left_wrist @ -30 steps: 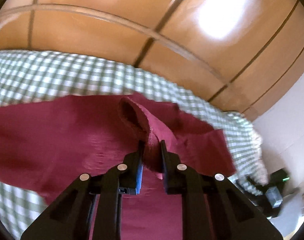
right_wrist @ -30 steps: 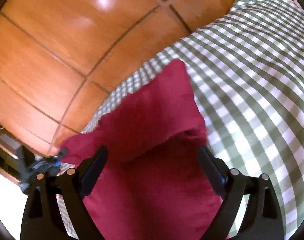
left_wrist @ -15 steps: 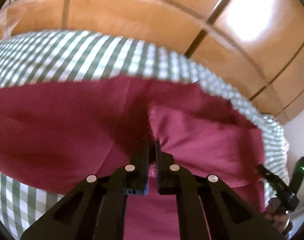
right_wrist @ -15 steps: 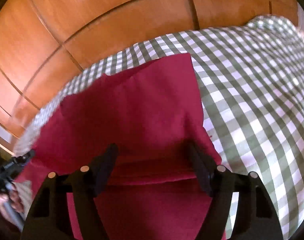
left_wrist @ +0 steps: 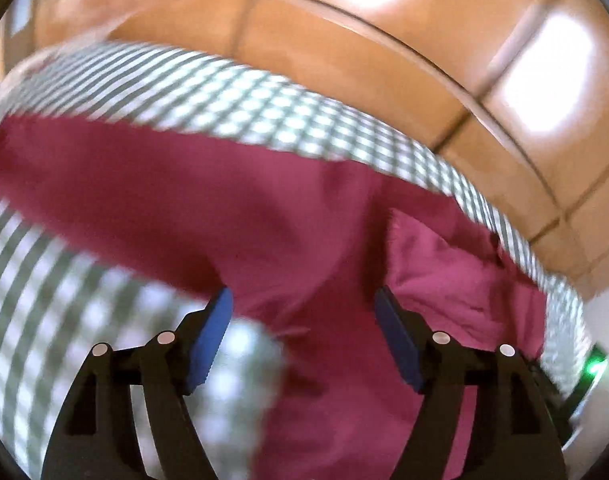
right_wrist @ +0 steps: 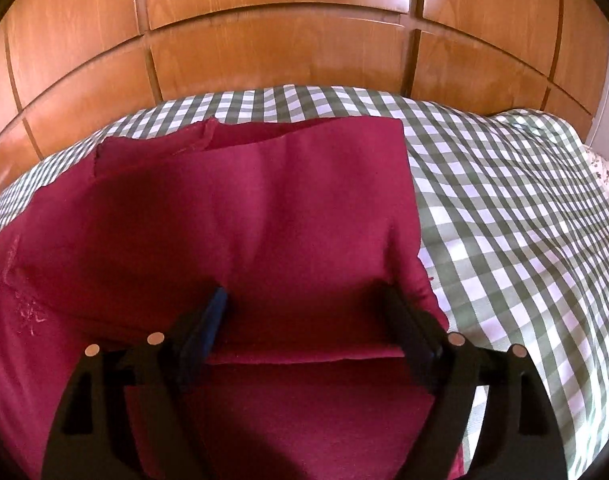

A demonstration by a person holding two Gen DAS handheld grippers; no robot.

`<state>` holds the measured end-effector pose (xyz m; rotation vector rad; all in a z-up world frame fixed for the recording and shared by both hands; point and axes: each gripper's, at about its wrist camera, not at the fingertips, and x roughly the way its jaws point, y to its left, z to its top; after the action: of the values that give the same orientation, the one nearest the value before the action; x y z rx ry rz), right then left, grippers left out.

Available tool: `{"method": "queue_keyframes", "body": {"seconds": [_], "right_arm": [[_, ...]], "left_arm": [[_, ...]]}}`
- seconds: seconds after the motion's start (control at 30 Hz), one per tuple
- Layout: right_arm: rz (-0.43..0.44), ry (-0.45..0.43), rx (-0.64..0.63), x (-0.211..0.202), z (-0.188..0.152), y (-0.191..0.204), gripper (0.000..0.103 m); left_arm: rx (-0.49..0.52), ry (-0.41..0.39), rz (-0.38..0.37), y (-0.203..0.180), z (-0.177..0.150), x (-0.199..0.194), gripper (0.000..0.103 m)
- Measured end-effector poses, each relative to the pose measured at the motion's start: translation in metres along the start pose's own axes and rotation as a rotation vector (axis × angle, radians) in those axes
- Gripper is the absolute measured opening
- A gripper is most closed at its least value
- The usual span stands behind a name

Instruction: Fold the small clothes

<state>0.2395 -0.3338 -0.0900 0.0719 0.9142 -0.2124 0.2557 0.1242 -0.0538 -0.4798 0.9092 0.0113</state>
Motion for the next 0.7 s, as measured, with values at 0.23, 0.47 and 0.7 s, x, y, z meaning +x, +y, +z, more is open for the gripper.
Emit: {"method": "queue_keyframes", "body": {"seconds": [0.23,0.47,0.7], "right_arm": [[-0.005,-0.012,-0.011,-0.003,-0.003,0.004,0.083],[-0.023,-0.017,-0.021,-0.004,-0.003,0.006,0.084],[-0.03,-0.018,-0.024,-0.003,-0.004,0.006,0.084]], "left_arm": [[-0.292,-0.097,0.032,0.125,0.003,-0.058,0.071],[-0.608,-0.151,0.026,0.235,0.017,-0.089,0.074],[-0.767,-0.189,0.01,0.291,0.044,-0.088,0.036]]}}
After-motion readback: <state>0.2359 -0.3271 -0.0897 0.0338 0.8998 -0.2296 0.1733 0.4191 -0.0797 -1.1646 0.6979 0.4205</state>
